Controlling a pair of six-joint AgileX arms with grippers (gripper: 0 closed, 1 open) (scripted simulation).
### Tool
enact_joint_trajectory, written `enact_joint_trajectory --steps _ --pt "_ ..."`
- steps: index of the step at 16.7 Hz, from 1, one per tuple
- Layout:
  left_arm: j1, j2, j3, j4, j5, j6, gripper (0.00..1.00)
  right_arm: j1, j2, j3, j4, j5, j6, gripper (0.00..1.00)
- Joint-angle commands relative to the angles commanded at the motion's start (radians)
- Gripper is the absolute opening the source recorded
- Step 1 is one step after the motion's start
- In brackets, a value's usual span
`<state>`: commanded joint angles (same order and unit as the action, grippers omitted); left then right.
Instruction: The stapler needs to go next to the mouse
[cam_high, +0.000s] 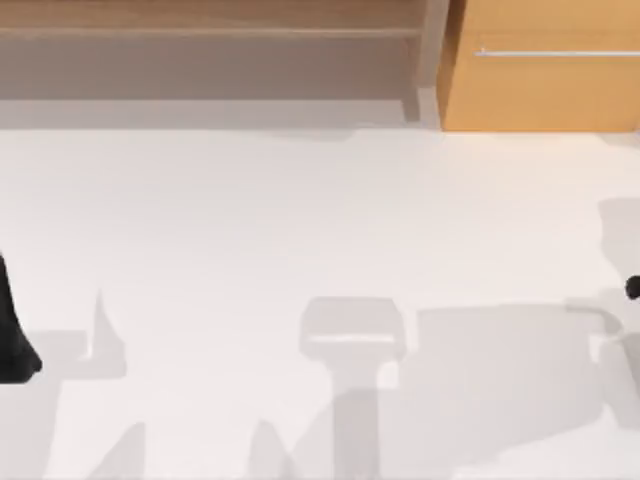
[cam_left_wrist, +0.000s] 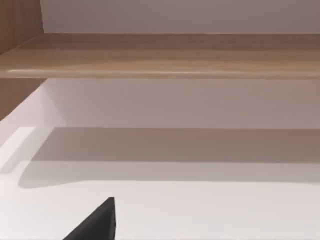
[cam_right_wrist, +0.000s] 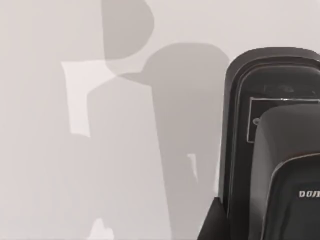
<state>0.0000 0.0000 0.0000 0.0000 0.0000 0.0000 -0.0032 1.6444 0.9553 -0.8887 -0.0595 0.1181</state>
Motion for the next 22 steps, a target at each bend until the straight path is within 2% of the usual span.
enact_joint_trajectory --steps 5,12,22 --pt "0.0 0.0 0.0 0.0 0.0 0.0 1.0 0.123 -0.011 0.039 0.033 0.01 0.019 0.0" --pt "0.0 0.0 0.0 0.0 0.0 0.0 1.0 0.112 -0.009 0.036 0.039 0.012 0.027 0.0" --pt "0.0 0.0 0.0 0.0 0.0 0.0 1.0 0.03 -0.026 0.025 0.145 0.068 0.103 0.0"
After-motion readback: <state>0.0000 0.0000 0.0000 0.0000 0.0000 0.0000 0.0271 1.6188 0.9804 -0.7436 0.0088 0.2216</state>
